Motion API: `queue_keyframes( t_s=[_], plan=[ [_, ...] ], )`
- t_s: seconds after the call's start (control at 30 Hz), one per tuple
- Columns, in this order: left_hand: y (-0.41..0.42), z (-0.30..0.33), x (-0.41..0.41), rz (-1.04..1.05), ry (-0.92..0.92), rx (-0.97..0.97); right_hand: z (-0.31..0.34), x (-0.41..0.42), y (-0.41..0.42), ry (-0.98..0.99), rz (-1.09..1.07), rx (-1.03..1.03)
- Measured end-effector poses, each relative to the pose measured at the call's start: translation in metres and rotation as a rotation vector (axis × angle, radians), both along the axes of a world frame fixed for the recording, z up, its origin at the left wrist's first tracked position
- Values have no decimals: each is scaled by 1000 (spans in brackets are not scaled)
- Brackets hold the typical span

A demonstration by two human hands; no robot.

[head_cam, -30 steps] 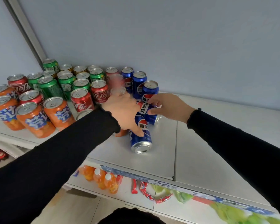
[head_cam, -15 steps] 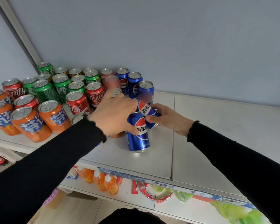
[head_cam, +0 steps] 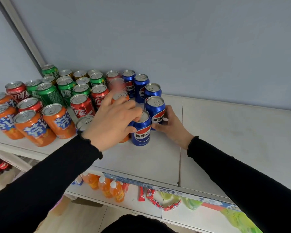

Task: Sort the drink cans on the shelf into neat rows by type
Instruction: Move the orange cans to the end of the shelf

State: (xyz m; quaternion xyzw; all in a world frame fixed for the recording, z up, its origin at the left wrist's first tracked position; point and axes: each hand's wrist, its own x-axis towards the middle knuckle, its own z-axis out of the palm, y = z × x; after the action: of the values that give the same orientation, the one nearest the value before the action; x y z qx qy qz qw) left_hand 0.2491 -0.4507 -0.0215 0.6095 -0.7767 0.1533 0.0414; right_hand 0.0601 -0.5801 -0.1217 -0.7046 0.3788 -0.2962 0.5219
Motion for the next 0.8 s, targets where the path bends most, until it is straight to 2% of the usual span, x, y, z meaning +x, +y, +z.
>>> queue_keyframes(
  t_s=[0.17, 0.43, 0.8],
  plan=[
    [6, -3, 6, 18, 106, 22, 4, -4, 4, 50, -33, -51],
    [44, 1, 22, -29, 267, -110, 45, -10, 47, 48, -290, -457],
    [95, 9, 122, 117, 460, -222, 93, 52, 132, -14, -297, -693]
  ],
)
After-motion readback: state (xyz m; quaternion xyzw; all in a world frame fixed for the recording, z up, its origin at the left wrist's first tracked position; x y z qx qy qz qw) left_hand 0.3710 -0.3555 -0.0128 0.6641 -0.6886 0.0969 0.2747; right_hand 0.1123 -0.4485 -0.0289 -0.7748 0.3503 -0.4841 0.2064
